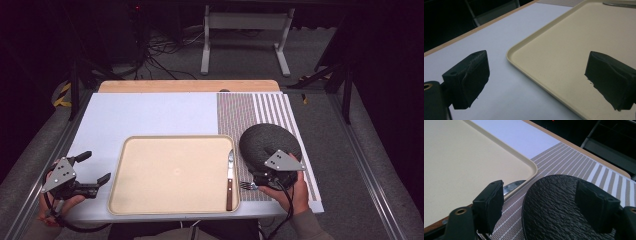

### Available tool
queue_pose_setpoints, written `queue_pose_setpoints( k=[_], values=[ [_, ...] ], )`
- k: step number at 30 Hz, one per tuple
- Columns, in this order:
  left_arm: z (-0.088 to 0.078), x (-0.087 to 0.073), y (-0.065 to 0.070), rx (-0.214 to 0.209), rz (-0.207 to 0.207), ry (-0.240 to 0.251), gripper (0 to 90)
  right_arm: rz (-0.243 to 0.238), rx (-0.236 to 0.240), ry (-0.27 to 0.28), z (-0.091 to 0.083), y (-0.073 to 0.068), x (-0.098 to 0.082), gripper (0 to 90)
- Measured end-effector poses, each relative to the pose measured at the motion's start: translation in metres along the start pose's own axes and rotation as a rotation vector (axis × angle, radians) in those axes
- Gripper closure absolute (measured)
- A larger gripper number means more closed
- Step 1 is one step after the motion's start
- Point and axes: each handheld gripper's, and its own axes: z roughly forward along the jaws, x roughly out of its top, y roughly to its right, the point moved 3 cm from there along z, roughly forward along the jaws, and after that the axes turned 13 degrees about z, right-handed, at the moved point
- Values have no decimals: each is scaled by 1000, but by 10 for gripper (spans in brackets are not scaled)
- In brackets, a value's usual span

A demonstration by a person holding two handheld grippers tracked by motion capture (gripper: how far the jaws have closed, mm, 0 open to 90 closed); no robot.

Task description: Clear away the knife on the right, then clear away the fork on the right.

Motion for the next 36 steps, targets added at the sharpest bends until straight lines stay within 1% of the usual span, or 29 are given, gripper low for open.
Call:
queue_pose_setpoints(
  k=[1, 2, 4, 5, 7, 10, 11, 14, 16, 17, 19, 21, 23, 24, 25, 28, 30, 31, 32, 36],
  values=[
    [0, 1, 0, 3, 1, 0, 61, 2, -7, 3, -2, 1, 0, 236],
    [0, 1, 0, 4, 5, 0, 61, 13, -5, 8, -5, 3, -1, 223],
    [0, 2, 0, 7, -2, 11, 61, 28, -14, 5, -10, 7, -3, 219],
    [0, 2, 0, 7, -2, 11, 61, 28, -14, 5, -10, 7, -3, 219],
    [0, 2, 0, 4, 1, 6, 60, 42, -8, -9, -13, 10, -6, 215],
    [1, 2, 0, 6, 4, 8, 59, 36, 17, -47, -13, 13, -8, 206],
    [1, 2, 0, 6, 1, 7, 59, 32, 15, -51, -14, 14, -8, 205],
    [1, 3, 0, 10, 2, 11, 59, 45, 18, -51, -18, 17, -8, 202],
    [1, 3, 0, 12, 9, 6, 59, 49, 16, -65, -22, 20, -10, 199],
    [1, 3, -1, 14, 8, 6, 59, 54, 13, -74, -25, 21, -12, 199],
    [0, 3, -2, 17, 5, 5, 59, 43, 4, -94, -30, 22, -17, 199],
    [0, 3, -2, 19, 6, 10, 59, 55, 2, -113, -39, 26, -25, 205],
    [0, 3, -1, 18, 6, 4, 59, 62, 1, -118, -42, 28, -29, 218],
    [1, 3, -1, 18, 9, 3, 59, 68, 5, -131, -44, 29, -32, 231],
    [1, 4, 0, 19, 11, 6, 59, 61, -9, -151, -47, 32, -36, 236],
    [1, 4, 0, 17, 18, -2, 59, 78, 5, -170, -53, 36, -43, 270],
    [1, 4, 1, 17, 21, -3, 59, 93, 16, -183, -55, 38, -48, 286],
    [1, 4, 1, 19, 20, -3, 58, 99, 14, -207, -54, 39, -54, 288],
    [1, 4, 1, 19, 19, -2, 58, 99, 14, -207, -54, 39, -54, 288],
    [1, 4, 1, 17, 20, -5, 58, 102, 15, -248, -51, 40, -62, 316]
  ],
)
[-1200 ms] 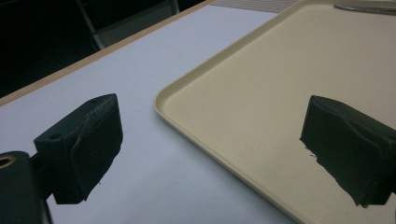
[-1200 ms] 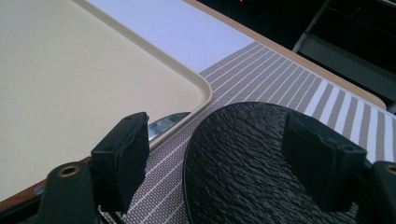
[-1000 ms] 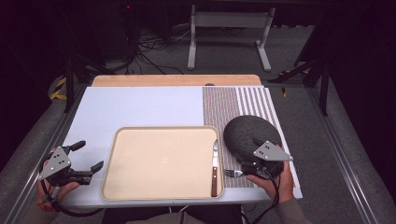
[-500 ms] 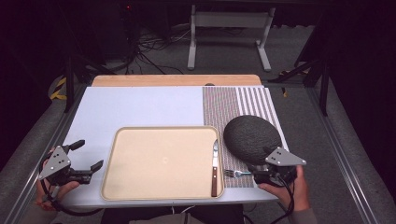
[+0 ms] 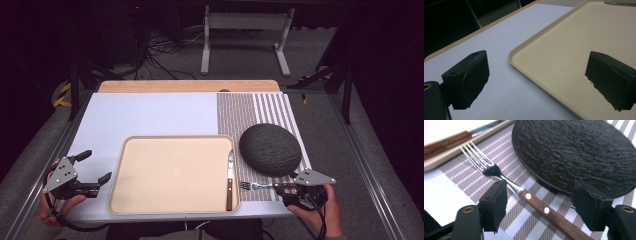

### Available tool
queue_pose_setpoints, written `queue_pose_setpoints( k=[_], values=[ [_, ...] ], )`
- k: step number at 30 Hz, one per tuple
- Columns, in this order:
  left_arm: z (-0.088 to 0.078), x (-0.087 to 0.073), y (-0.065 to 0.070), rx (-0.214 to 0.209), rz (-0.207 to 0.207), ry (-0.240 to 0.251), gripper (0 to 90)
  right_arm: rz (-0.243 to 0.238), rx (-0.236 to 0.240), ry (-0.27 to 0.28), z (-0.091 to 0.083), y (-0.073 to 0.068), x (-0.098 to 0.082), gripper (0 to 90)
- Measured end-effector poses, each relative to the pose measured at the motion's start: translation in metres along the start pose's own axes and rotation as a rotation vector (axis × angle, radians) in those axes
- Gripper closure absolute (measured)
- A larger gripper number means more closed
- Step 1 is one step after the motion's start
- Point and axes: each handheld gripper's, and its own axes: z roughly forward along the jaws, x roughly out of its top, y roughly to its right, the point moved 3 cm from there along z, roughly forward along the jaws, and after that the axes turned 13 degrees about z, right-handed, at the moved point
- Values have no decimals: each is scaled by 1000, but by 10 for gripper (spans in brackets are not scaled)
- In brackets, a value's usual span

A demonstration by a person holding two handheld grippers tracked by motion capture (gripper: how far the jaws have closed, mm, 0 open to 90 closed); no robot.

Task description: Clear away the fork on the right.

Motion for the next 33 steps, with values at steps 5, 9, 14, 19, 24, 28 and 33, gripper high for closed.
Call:
queue_pose_setpoints(
  k=[5, 9, 14, 19, 24, 28, 33],
  values=[
    [0, 0, 0, 2, -1, -2, 58, -9, 25, -62, 5, 1, -7, 384],
    [0, 0, 0, 0, -2, 1, 58, -17, 31, -90, 9, 1, -9, 413],
    [1, 0, 0, -4, 2, -3, 59, -9, 55, -89, 11, 1, -9, 440],
    [1, -1, 0, -3, 1, -8, 59, -34, 54, -105, 8, -1, -8, 438],
    [2, -1, 0, -4, 2, -9, 60, -57, 42, -100, 14, -3, -5, 419],
    [2, -1, 1, -6, 0, -9, 61, -60, 40, -121, 21, -3, -6, 424],
    [2, -1, 1, -6, -1, -6, 61, -54, 75, -137, 20, -4, -6, 530]
  ],
)
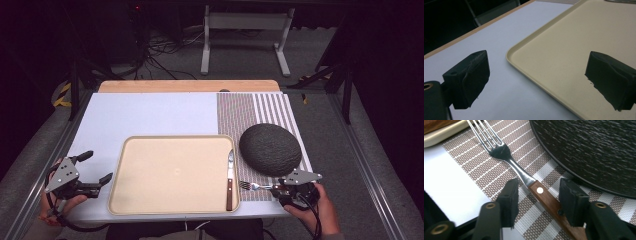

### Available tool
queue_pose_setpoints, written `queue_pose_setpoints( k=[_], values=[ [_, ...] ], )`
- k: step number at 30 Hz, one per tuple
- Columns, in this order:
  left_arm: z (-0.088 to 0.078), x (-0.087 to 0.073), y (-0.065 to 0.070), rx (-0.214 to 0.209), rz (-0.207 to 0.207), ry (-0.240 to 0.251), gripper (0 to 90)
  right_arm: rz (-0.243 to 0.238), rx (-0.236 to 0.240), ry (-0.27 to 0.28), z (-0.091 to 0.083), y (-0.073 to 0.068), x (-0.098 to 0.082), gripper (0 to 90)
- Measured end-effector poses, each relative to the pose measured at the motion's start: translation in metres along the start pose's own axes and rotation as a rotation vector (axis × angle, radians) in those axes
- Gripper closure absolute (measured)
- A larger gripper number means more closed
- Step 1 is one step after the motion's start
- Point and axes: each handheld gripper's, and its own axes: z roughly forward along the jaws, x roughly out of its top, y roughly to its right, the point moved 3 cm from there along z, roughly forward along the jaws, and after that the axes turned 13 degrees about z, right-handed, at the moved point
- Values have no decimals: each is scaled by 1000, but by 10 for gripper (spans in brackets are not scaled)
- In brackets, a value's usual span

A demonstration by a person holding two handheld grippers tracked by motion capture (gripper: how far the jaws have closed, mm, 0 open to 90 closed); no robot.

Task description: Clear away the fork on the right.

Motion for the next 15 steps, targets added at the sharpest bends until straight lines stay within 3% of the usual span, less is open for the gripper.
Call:
queue_pose_setpoints(
  k=[6, 10, 12, 15],
  values=[
    [1, -1, 0, -6, -3, -8, 61, -40, 15, -17, 2, -2, 4, 567],
    [1, -1, 1, -9, -4, -7, 61, -42, 76, -21, 3, 1, 4, 653],
    [1, -1, 0, -8, -2, -6, 61, -43, 80, -21, 3, 2, 4, 656],
    [2, -1, 1, -14, -7, -8, 61, -79, 110, -28, 3, 0, 4, 752]
  ],
)
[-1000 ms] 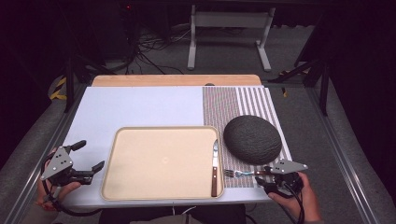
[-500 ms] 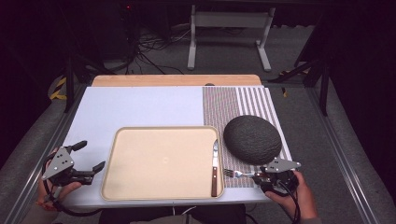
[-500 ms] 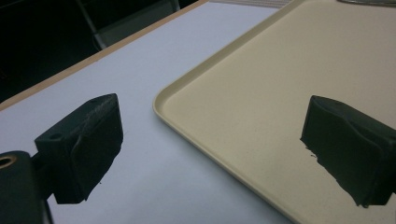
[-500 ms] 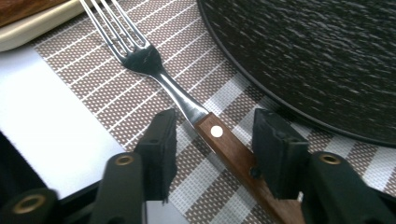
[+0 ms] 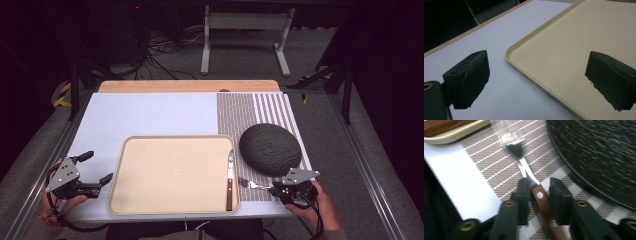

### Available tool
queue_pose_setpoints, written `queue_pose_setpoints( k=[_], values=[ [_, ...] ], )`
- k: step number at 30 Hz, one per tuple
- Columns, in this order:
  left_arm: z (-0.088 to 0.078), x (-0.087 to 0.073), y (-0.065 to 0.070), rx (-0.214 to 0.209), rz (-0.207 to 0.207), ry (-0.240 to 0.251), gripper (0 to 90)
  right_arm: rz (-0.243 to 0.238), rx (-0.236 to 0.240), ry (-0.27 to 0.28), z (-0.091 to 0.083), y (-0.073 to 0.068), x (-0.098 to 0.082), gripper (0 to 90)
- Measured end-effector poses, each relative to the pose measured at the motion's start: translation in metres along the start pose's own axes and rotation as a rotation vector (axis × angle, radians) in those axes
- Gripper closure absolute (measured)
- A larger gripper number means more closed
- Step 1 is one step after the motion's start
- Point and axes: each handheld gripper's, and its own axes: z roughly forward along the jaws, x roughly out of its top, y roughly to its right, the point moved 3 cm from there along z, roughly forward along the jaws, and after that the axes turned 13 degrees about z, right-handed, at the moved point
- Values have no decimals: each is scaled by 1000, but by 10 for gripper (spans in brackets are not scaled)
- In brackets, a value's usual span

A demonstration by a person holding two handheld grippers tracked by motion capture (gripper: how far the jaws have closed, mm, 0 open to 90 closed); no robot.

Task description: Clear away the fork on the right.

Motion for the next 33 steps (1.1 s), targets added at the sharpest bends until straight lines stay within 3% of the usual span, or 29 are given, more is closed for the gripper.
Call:
queue_pose_setpoints(
  k=[4, 19, 27, 33],
  values=[
    [1, 0, 0, -4, 9, -6, 61, -10, 20, -1, 0, 0, 0, 777],
    [0, 0, 0, -1, 9, -7, 61, -44, 8, 37, 2, -6, 1, 781],
    [1, 0, 0, -7, 3, -8, 61, -17, 24, 125, -1, -13, 9, 781],
    [1, 0, 0, -6, 1, -2, 61, -18, 21, 160, 3, -21, 18, 781]
  ],
)
